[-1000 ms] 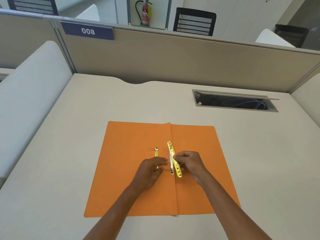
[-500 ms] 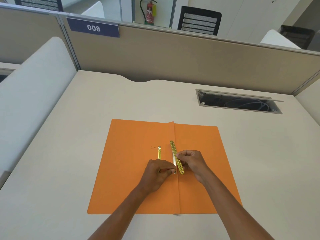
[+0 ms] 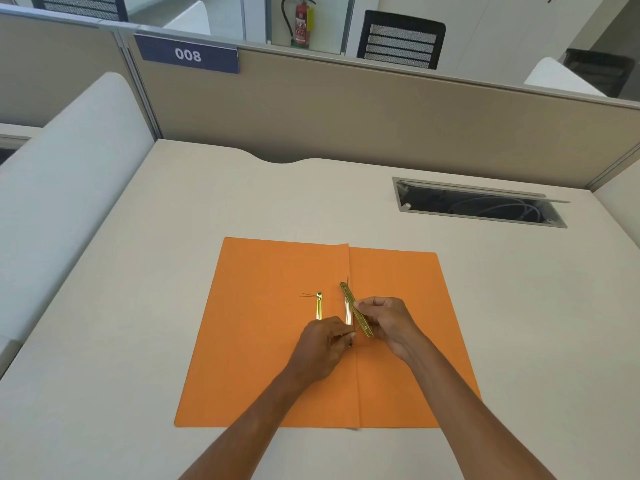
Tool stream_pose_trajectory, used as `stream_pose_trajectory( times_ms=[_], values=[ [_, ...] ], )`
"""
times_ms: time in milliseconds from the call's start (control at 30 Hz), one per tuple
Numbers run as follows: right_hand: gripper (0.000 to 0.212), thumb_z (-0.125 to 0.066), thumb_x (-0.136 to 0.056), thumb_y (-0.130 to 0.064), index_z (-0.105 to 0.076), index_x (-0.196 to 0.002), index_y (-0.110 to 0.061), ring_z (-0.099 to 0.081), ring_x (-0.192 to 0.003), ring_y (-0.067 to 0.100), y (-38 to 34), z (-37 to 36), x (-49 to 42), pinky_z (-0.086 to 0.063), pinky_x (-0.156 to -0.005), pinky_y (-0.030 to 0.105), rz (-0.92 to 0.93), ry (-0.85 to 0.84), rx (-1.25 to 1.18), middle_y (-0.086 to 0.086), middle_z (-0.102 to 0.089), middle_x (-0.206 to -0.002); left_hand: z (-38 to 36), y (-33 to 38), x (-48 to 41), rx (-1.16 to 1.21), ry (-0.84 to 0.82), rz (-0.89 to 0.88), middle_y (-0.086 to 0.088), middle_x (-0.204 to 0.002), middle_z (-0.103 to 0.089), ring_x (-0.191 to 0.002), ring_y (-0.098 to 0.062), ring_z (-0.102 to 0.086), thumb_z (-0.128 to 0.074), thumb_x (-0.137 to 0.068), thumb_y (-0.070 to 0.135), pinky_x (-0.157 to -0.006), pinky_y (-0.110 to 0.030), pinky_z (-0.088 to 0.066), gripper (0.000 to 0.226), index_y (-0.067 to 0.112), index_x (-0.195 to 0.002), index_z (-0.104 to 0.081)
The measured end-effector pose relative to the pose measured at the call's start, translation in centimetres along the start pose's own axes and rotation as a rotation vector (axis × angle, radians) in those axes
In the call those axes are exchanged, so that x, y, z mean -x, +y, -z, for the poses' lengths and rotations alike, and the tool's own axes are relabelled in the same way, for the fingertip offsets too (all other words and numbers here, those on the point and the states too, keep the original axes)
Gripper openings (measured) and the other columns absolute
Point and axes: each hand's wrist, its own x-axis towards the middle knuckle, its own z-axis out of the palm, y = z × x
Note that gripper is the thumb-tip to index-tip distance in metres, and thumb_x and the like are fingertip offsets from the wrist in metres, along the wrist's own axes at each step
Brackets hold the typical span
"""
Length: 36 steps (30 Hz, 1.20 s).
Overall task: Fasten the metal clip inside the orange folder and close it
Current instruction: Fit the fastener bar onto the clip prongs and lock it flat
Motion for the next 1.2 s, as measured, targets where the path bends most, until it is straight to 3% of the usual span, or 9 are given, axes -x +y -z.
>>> stream_pose_trajectory(
  times_ms=[133, 533, 733, 833, 1000, 1200],
  values=[
    [0.008, -0.074, -0.083, -0.01, -0.074, -0.084, -0.002, -0.054, -0.06, 0.023, -0.2, 0.0, 0.0, -0.046, -0.054, 0.03, -0.014, -0.01, -0.024, 0.017, -0.061, -0.077, -0.2, 0.2, -0.1, -0.02, 0.013, 0.0, -0.001, -0.073, -0.066, -0.065, -0.014, -0.06, -0.063, -0.09, 0.016, -0.061, -0.038, -0.049, 0.016, 0.014, -0.077, -0.071],
    [0.011, -0.073, -0.083, -0.006, -0.071, -0.087, 0.004, -0.059, -0.054, 0.024, 0.1, -0.3, 0.1, -0.054, -0.051, 0.031, -0.039, -0.027, -0.066, 0.014, -0.061, -0.068, -0.6, 0.8, 0.1, -0.049, 0.091, 0.007, 0.0, -0.07, -0.064, -0.06, -0.017, -0.057, -0.059, -0.09, 0.021, -0.057, -0.042, -0.048, 0.016, 0.018, -0.078, -0.069],
    [0.016, -0.073, -0.084, -0.006, -0.071, -0.09, 0.007, -0.057, -0.052, 0.024, 0.6, -0.4, 0.1, -0.053, -0.055, 0.035, -0.026, -0.005, -0.036, 0.012, -0.061, -0.063, -0.6, 0.5, 0.5, -0.011, 0.081, 0.0, 0.003, -0.081, -0.066, -0.066, -0.012, -0.059, -0.062, -0.09, 0.019, -0.06, -0.038, -0.05, 0.011, 0.022, -0.088, -0.072],
    [0.016, -0.074, -0.083, -0.008, -0.071, -0.087, 0.007, -0.058, -0.049, 0.021, 0.8, -0.5, 0.1, -0.053, -0.05, 0.033, 0.002, 0.011, 0.029, 0.01, -0.065, -0.06, -0.3, 0.2, 1.0, -0.032, 0.085, -0.016, 0.002, -0.088, -0.065, -0.071, -0.012, -0.061, -0.065, -0.09, 0.019, -0.063, -0.035, -0.052, 0.01, 0.017, -0.095, -0.073],
    [0.014, -0.075, -0.082, -0.006, -0.07, -0.08, 0.007, -0.058, -0.042, 0.018, 1.0, -1.1, 0.1, -0.047, -0.04, 0.025, 0.08, 0.053, 0.208, 0.013, -0.065, -0.058, 0.4, -0.4, 1.8, -0.156, 0.147, -0.039, -0.004, -0.097, -0.065, -0.076, -0.017, -0.062, -0.061, -0.087, 0.002, -0.066, -0.035, -0.054, 0.018, 0.006, -0.101, -0.071],
    [0.017, -0.074, -0.084, -0.011, -0.067, -0.071, -0.002, -0.061, -0.043, 0.021, 0.7, -1.1, 0.0, -0.049, -0.042, 0.028, 0.141, 0.076, 0.434, 0.008, -0.065, -0.052, 1.3, -0.6, 1.0, -0.308, 0.134, -0.132, -0.005, -0.104, -0.068, -0.096, -0.023, -0.061, -0.065, -0.084, 0.003, -0.081, -0.034, -0.05, 0.021, 0.009, -0.104, -0.071]
  ],
)
